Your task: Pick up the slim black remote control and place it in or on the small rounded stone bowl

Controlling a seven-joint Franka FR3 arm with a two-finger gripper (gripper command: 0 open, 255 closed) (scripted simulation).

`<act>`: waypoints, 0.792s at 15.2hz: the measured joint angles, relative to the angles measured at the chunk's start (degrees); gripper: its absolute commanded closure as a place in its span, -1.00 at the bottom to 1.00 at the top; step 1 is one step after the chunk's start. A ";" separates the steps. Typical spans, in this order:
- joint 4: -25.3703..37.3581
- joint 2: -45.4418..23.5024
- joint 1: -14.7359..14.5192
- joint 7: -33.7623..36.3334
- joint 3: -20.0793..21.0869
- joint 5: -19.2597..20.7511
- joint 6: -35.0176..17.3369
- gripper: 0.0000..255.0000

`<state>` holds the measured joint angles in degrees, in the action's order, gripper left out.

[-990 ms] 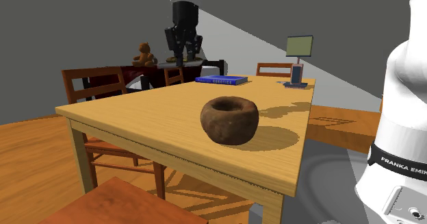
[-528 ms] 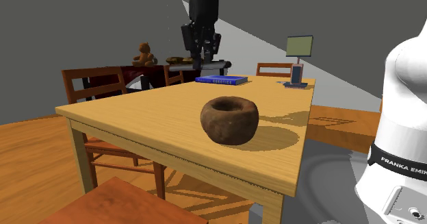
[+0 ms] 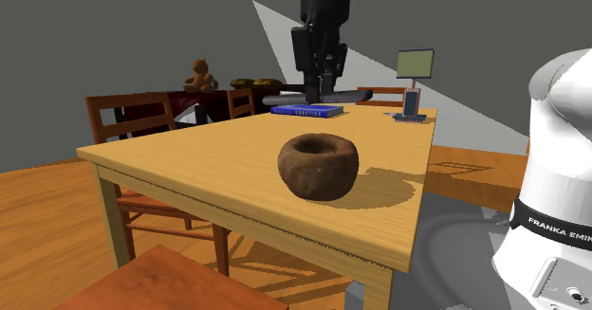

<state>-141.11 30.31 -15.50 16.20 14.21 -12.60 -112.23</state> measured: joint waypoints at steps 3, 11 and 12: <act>-2.56 2.56 -0.89 0.75 0.60 -0.93 -0.12 1.00; -7.54 0.98 -1.28 0.43 1.65 -1.89 -6.66 1.00; -8.19 0.64 -1.31 0.34 1.78 -2.01 -7.65 1.00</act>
<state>-149.30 30.94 -16.81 16.54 15.99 -14.61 -119.88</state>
